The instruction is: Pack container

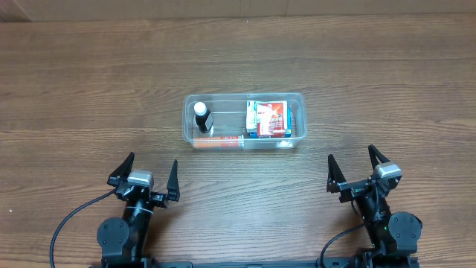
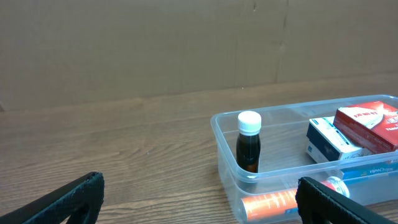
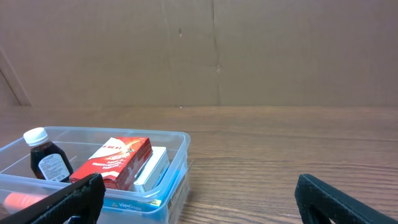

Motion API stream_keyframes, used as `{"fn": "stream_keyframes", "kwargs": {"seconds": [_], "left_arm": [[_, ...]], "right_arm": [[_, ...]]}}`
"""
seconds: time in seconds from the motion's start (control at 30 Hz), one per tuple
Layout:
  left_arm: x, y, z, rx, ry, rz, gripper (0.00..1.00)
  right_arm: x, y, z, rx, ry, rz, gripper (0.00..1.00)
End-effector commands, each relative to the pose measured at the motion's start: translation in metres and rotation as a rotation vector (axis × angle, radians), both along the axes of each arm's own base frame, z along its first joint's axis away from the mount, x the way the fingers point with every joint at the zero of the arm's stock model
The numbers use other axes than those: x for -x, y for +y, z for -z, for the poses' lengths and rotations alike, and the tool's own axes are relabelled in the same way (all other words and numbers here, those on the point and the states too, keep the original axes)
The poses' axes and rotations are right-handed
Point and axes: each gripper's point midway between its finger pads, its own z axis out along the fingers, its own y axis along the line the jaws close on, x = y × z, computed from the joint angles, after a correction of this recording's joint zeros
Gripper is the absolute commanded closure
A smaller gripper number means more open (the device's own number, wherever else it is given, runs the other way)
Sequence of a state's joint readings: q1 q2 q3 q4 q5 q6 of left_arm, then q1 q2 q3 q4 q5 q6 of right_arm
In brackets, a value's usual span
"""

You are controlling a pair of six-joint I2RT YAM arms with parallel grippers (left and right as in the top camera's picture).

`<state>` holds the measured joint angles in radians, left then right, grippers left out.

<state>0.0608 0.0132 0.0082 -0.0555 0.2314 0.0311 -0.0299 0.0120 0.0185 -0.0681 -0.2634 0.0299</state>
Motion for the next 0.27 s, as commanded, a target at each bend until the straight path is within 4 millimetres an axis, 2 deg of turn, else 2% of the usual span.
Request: {"fn": "stream_keyframes", "kwargs": {"seconds": [0.0, 0.23], "left_arm": [[-0.0001, 0.0026, -0.0005, 0.008, -0.005, -0.013, 0.00], [-0.0001, 0.0026, -0.0005, 0.008, -0.005, -0.013, 0.00]], "right_arm": [[0.0006, 0.0033, 0.0011, -0.006, -0.005, -0.016, 0.00], [0.0006, 0.0033, 0.0010, -0.006, -0.006, -0.016, 0.00]]}}
